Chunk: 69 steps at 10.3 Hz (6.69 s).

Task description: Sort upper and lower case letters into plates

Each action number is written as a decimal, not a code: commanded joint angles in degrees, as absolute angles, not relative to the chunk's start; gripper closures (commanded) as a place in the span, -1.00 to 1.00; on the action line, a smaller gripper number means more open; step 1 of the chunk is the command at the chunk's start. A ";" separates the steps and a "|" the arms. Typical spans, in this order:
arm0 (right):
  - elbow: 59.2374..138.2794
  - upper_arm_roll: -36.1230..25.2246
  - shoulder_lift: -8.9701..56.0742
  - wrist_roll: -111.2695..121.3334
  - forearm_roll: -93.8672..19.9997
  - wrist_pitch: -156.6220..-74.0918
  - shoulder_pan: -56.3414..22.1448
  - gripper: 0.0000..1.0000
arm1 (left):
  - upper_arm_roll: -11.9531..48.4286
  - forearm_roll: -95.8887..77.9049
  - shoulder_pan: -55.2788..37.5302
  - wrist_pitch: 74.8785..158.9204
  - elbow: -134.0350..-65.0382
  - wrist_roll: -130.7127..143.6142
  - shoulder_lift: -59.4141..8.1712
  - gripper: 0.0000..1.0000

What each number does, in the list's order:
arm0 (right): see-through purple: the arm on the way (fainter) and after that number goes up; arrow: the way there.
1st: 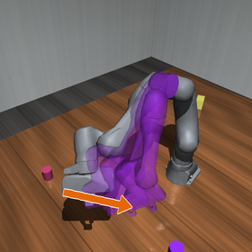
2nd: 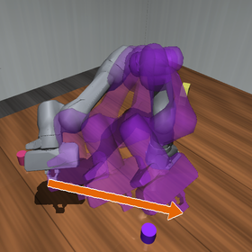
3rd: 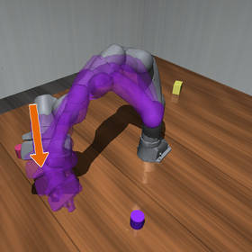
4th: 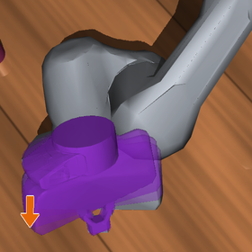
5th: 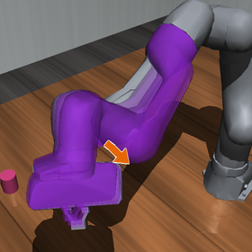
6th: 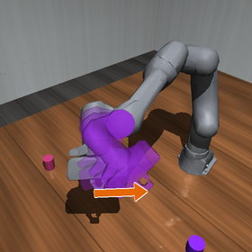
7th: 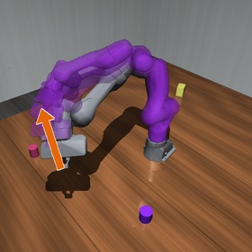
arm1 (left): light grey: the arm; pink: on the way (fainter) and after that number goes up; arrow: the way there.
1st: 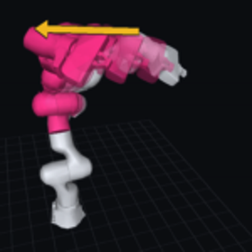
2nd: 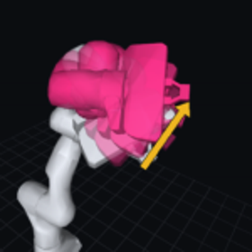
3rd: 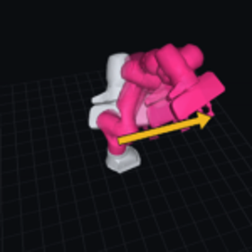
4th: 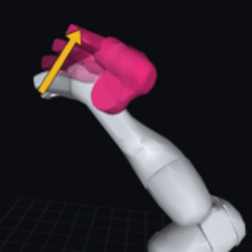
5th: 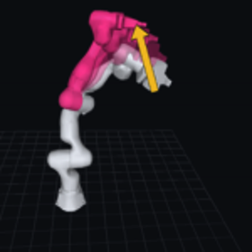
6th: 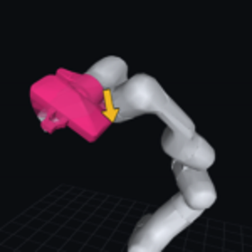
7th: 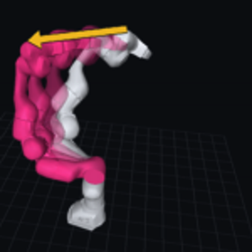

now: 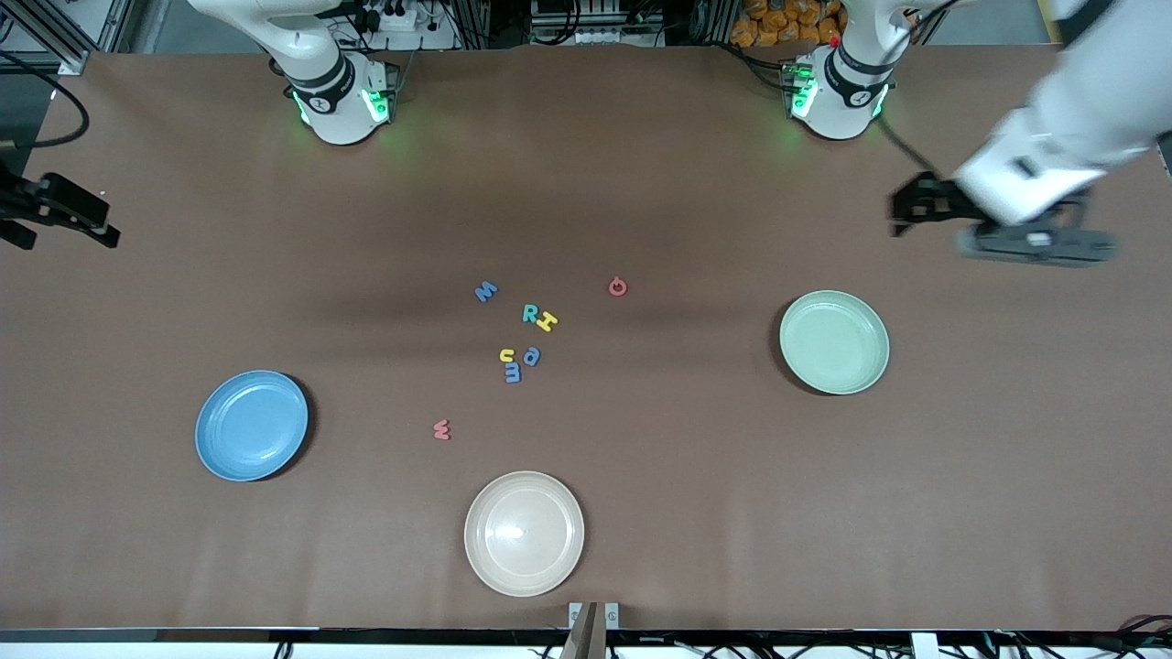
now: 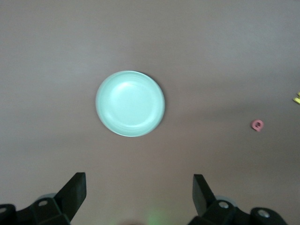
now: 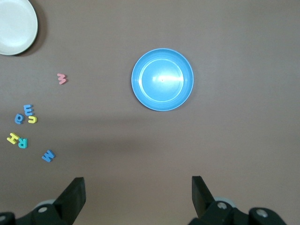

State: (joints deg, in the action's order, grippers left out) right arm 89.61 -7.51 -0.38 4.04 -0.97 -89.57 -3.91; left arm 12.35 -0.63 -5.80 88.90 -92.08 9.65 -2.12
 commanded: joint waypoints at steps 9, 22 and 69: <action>89.03 -6.77 24.23 -7.02 -2.46 -113.09 -22.75 -1.00 | 18.72 5.27 -26.97 111.68 -88.42 42.60 -30.74 -1.00; 81.66 -6.86 44.01 -6.33 -7.38 -125.24 -25.23 -1.00 | 18.54 14.99 -32.08 142.89 -110.38 65.74 -36.29 -1.00; 76.91 -6.77 42.45 -0.24 -8.17 -110.30 -17.73 -1.00 | 33.84 11.86 0.66 133.59 -113.50 34.03 -26.43 -1.00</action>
